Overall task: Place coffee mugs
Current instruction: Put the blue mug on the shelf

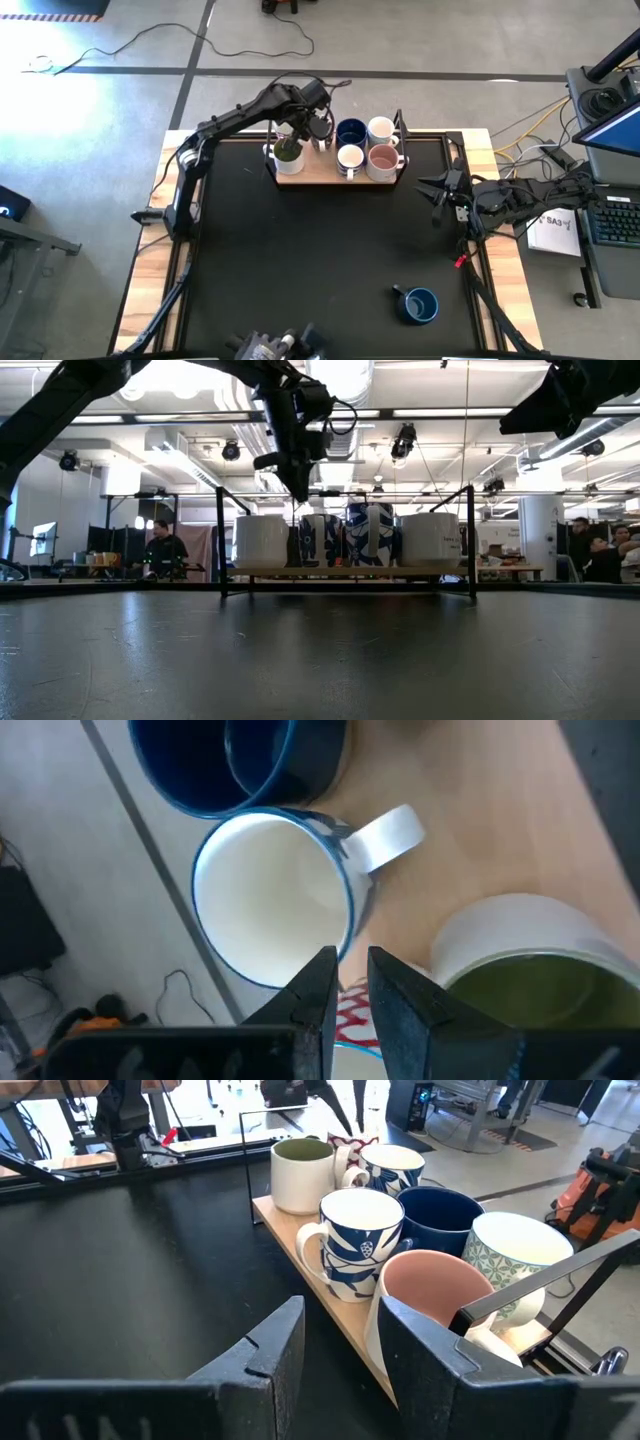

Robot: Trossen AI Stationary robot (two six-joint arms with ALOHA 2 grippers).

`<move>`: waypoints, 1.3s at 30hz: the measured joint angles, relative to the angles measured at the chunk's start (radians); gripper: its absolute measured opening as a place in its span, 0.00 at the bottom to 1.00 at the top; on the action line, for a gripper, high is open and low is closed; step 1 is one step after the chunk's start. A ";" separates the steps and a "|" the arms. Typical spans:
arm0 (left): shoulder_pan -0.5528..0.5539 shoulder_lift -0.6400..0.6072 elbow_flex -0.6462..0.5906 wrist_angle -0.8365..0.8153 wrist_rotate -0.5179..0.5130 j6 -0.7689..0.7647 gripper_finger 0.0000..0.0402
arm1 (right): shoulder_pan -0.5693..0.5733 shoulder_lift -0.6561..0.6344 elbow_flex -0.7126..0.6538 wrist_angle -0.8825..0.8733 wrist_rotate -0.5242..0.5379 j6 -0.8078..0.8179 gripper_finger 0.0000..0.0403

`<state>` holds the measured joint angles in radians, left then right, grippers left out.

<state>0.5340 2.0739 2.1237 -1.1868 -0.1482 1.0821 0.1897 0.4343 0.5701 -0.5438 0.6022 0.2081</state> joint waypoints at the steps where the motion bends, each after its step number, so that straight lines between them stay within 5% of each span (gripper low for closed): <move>1: -0.005 0.000 0.003 -0.005 0.000 -0.011 0.10 | 0.000 0.000 0.000 0.000 0.000 0.000 0.30; 15: -0.100 -0.002 0.002 -0.113 0.036 -0.180 0.10 | 0.000 0.000 0.000 0.000 0.000 0.000 0.30; 39: -0.113 0.001 -0.150 0.069 -0.024 -0.209 0.10 | 0.000 0.000 0.000 0.000 0.000 0.000 0.30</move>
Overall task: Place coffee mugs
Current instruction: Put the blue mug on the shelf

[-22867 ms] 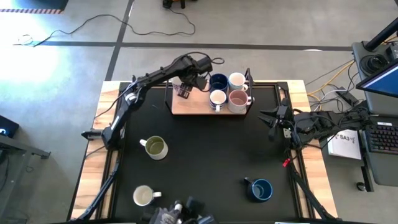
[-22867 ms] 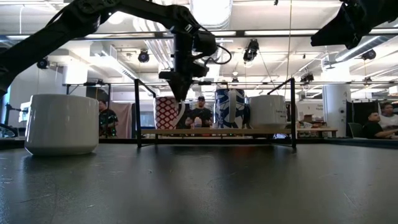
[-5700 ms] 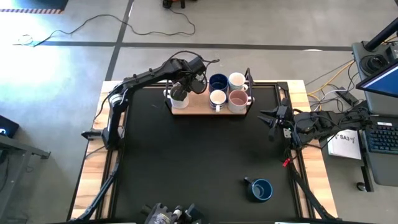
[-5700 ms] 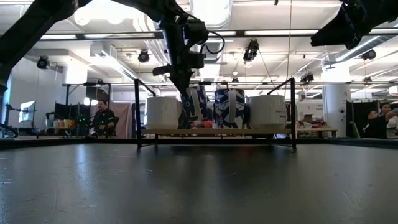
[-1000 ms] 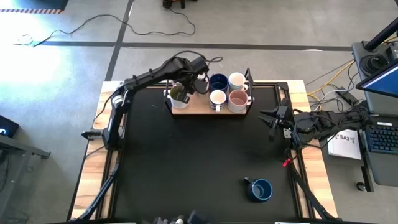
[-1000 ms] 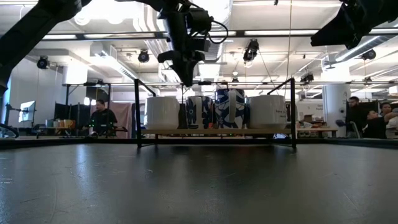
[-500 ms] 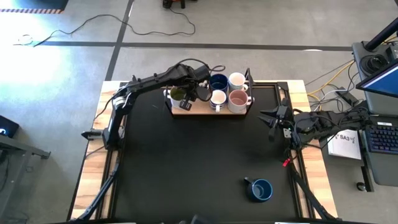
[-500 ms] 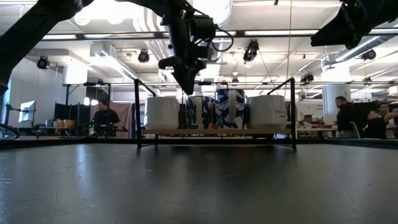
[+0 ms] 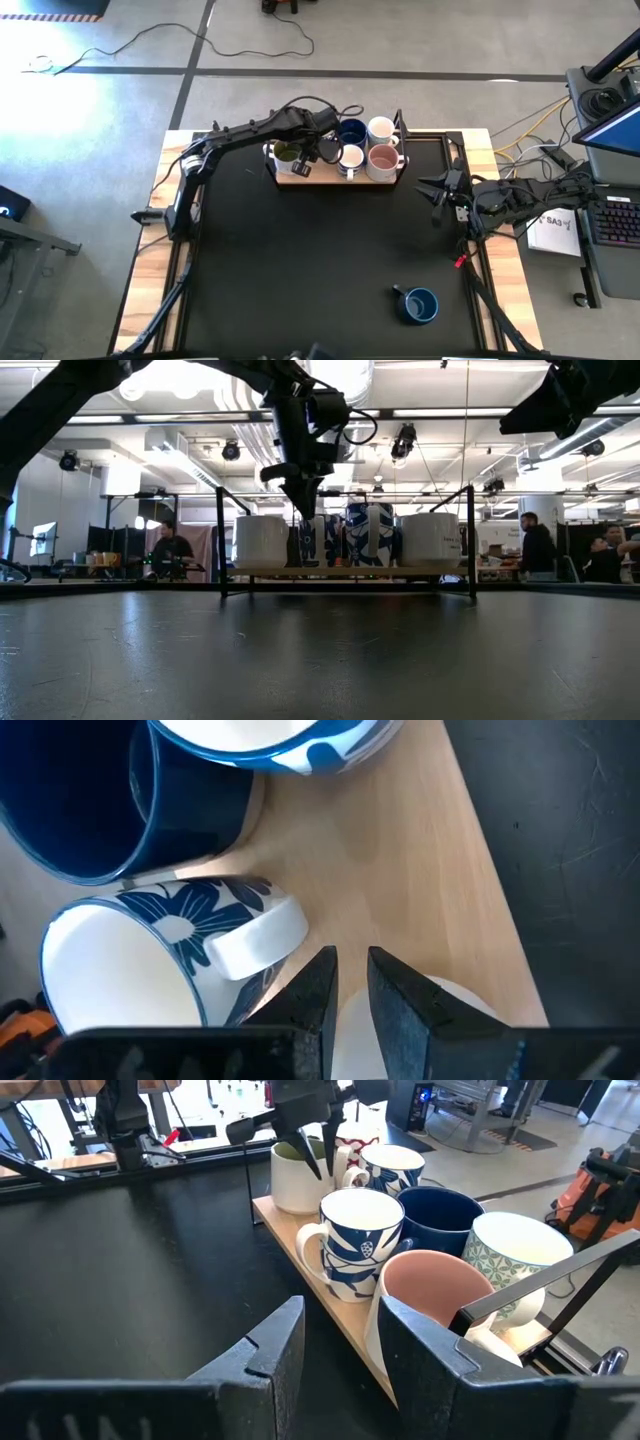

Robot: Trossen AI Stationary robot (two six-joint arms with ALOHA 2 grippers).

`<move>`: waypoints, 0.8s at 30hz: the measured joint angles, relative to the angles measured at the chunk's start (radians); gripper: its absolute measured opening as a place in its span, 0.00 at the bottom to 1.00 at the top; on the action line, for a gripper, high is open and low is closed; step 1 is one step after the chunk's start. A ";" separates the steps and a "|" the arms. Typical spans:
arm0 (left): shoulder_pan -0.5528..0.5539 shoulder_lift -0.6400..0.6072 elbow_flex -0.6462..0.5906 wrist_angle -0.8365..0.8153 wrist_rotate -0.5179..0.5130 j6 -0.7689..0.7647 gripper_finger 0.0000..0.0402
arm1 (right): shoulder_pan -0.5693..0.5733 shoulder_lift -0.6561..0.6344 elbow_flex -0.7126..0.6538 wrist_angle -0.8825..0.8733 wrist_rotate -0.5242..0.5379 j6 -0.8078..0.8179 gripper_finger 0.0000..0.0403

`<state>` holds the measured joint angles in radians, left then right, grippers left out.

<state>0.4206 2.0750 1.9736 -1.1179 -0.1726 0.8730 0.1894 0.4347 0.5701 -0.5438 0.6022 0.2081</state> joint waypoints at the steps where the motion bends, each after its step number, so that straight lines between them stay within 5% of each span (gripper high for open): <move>1: 0.000 0.000 0.004 -0.004 0.000 0.000 0.10 | 0.000 0.000 0.000 0.000 0.000 0.000 0.30; 24: -0.011 0.027 0.006 0.157 0.007 0.091 0.10 | 0.000 0.000 0.000 0.000 0.000 0.000 0.30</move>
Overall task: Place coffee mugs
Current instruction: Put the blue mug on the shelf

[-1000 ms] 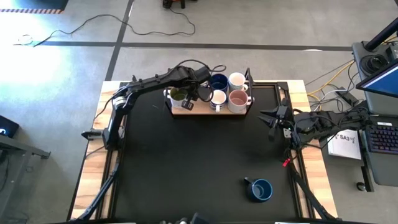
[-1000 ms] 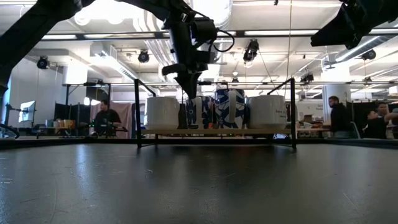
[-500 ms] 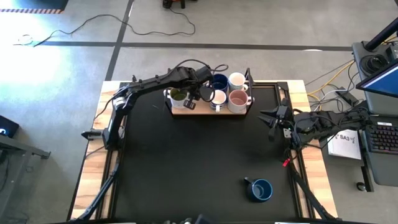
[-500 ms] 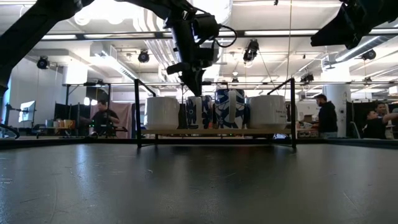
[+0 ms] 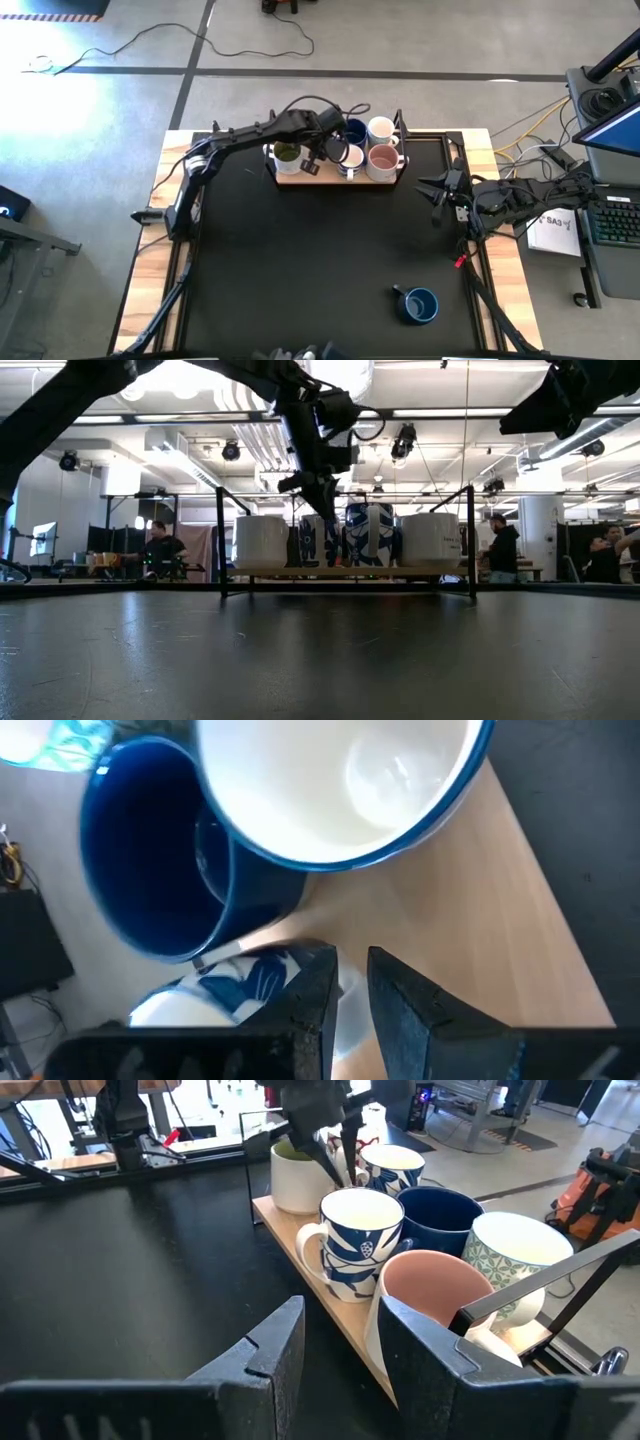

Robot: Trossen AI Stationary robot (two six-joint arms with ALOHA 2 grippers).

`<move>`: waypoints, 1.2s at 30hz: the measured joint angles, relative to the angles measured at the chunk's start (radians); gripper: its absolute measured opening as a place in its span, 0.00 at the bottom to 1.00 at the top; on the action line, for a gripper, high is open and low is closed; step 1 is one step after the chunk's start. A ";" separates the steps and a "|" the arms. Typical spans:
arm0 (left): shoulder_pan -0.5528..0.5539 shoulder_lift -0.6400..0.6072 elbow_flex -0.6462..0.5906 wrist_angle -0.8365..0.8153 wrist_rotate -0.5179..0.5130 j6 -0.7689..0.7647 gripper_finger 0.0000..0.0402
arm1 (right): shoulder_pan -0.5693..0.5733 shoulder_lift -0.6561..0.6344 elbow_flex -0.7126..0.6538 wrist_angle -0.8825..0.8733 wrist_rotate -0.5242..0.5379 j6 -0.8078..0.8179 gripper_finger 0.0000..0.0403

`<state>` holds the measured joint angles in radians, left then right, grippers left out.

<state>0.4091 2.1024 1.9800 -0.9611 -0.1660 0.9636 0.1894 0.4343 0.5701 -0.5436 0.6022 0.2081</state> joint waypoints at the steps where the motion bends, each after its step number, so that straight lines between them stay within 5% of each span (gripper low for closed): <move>1: 0.000 0.006 0.000 0.001 0.000 0.000 0.10 | 0.000 0.000 0.000 0.000 0.000 0.000 0.30; 36: 0.004 0.023 0.003 -0.154 -0.142 -0.117 0.10 | 0.000 0.000 0.000 0.000 0.000 0.000 0.30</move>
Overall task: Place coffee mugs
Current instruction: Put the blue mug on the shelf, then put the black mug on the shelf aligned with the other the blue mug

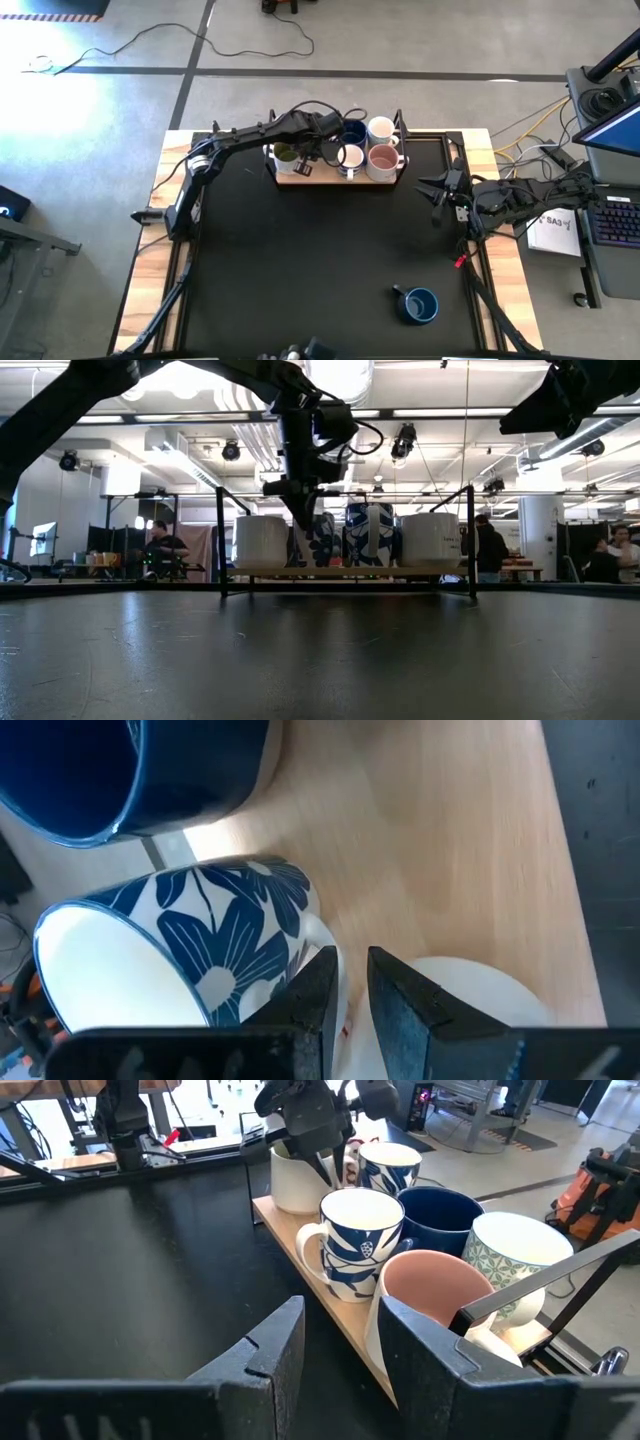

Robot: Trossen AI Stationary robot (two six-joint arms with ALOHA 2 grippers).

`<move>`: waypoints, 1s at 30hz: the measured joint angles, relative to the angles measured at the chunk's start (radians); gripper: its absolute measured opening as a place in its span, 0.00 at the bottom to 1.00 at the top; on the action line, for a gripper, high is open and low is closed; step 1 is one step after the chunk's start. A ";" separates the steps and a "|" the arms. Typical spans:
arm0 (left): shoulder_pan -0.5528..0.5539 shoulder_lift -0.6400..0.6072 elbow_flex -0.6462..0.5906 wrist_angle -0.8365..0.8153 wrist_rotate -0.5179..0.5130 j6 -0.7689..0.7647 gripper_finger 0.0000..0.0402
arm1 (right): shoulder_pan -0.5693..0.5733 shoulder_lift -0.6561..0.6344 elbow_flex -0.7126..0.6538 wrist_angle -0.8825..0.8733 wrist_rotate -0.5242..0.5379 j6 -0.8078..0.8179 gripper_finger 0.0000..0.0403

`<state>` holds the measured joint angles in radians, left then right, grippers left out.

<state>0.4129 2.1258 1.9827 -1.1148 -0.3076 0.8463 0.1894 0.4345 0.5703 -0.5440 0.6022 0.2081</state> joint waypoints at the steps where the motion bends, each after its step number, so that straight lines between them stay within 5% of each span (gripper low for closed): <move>1: 0.000 0.000 0.000 -0.003 -0.002 0.000 0.10 | 0.000 0.000 0.000 0.000 0.000 0.000 0.30; 30: -0.003 -0.001 0.059 -0.100 -0.062 -0.045 0.10 | 0.000 0.000 0.000 0.000 0.000 0.000 0.30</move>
<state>0.4096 2.1246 2.0419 -1.2150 -0.3698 0.8013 0.1898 0.4343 0.5701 -0.5441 0.6022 0.2081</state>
